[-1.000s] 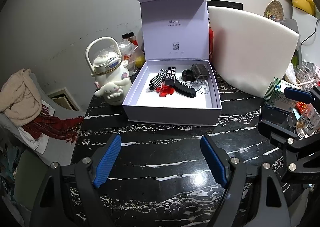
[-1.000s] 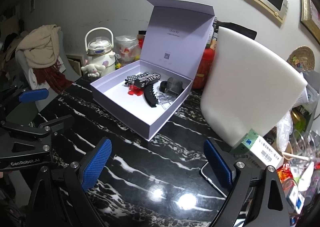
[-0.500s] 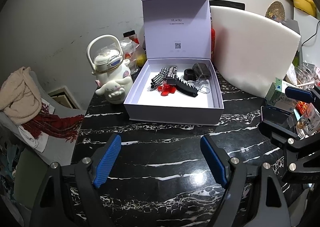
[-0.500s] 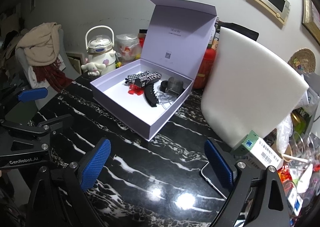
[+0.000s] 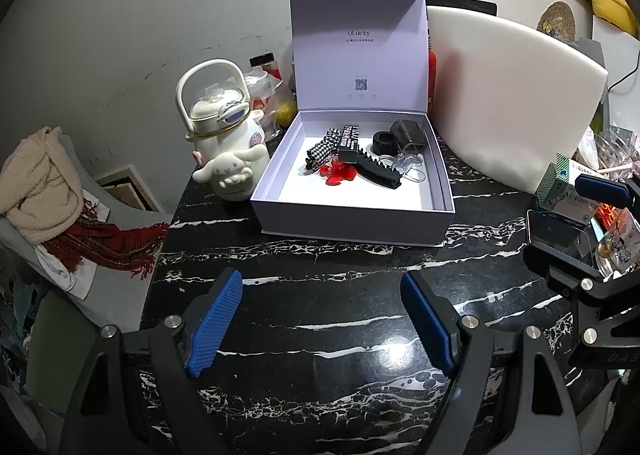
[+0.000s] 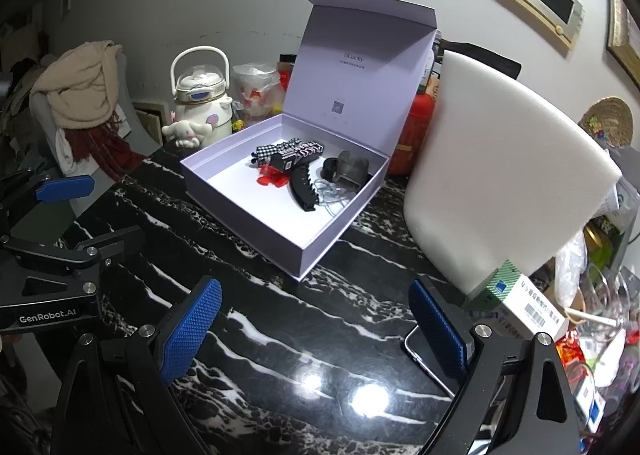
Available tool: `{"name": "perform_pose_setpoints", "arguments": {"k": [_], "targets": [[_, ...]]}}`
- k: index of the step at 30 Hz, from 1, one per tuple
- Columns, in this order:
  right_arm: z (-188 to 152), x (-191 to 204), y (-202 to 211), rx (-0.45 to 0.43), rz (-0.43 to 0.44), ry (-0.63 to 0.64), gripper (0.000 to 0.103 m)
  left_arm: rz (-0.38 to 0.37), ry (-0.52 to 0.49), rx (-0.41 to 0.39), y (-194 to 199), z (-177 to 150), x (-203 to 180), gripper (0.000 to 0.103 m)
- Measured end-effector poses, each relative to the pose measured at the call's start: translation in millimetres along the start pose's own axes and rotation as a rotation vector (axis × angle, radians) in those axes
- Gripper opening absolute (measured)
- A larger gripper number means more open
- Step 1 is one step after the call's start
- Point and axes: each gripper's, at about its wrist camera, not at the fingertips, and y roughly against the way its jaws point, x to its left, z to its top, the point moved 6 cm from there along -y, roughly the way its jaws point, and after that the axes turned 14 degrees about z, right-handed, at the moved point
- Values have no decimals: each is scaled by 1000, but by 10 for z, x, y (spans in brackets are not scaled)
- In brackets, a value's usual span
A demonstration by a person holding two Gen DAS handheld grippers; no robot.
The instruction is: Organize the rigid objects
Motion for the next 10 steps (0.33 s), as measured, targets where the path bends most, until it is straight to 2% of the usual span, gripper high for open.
{"name": "perform_pose_setpoints", "arguments": {"k": [10], "targets": [[-39, -41, -50, 13, -9, -11, 96, -25, -2, 15, -69, -41, -52, 82]]}}
